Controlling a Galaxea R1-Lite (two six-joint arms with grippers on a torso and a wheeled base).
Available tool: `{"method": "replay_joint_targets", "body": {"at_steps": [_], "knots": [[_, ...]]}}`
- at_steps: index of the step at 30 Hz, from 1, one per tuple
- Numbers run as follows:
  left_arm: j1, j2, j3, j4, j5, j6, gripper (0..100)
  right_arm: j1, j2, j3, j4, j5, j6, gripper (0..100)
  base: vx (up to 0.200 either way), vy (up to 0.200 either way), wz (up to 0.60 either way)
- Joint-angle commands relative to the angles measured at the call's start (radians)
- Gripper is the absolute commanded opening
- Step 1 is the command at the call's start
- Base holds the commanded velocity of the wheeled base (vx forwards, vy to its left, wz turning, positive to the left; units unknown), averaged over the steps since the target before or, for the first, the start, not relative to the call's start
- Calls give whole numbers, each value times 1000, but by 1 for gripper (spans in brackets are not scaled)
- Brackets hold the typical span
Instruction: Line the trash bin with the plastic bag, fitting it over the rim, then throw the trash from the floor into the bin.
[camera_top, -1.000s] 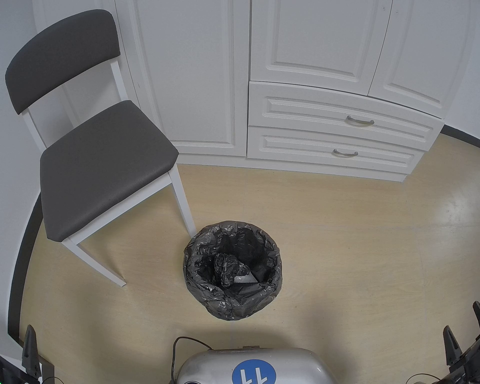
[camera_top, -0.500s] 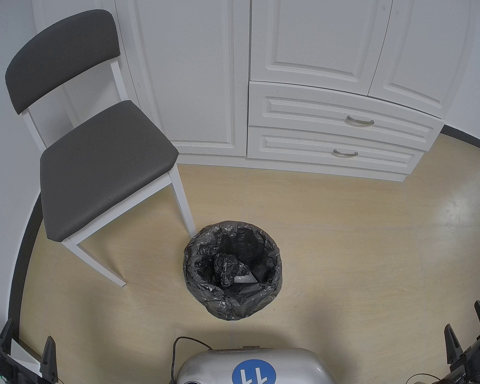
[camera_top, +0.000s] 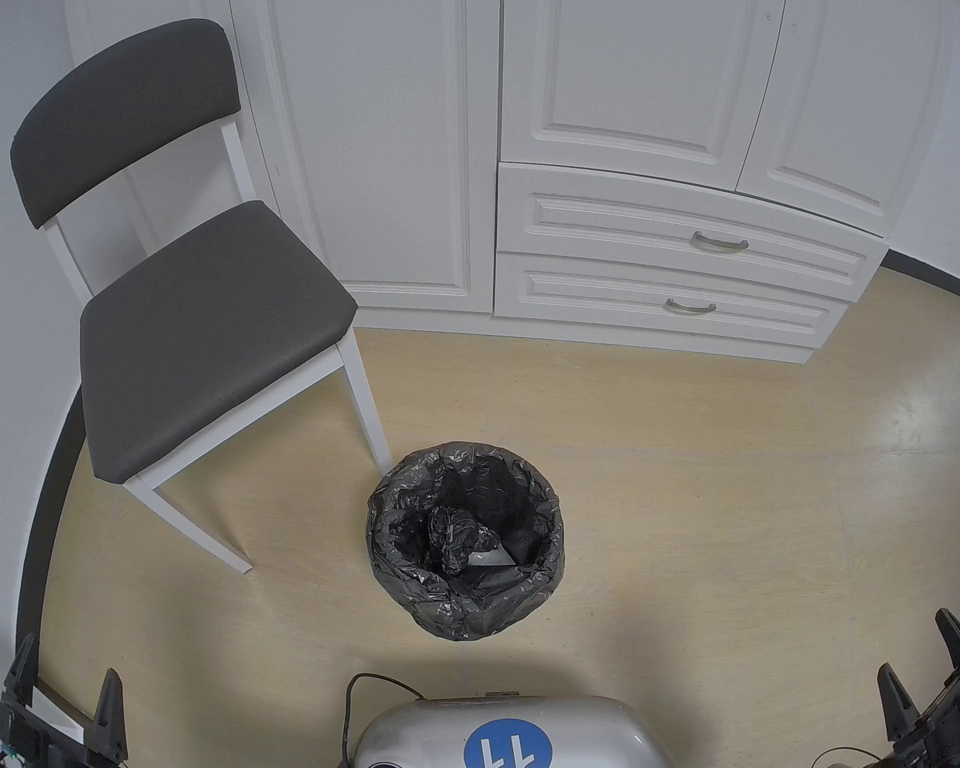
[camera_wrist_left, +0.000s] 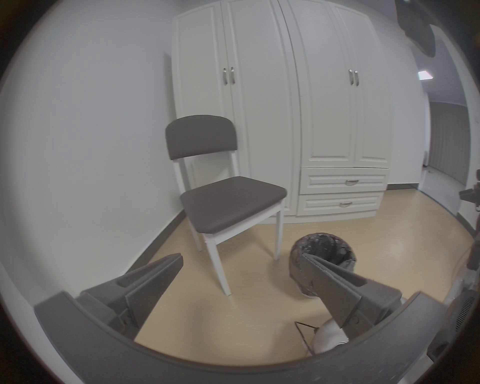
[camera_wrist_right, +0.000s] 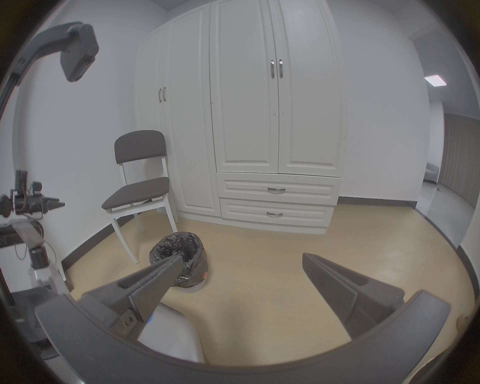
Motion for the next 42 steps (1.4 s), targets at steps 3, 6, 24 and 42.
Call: {"method": "replay_joint_targets", "body": {"at_steps": [3, 6, 24, 42], "knots": [[-1, -16, 3, 1, -135, -44, 100, 0, -16, 18, 2, -3, 9, 100, 0, 0, 0], [-10, -16, -1, 6, -226, -145, 100, 0, -16, 18, 2, -3, 15, 100, 0, 0, 0], [-52, 11, -347, 336, -252, -248, 100, 2, -16, 18, 2, -3, 19, 100, 0, 0, 0], [-251, 84, -546, 675, -250, -84, 100, 2, -16, 18, 2, -1, 28, 100, 0, 0, 0]]}}
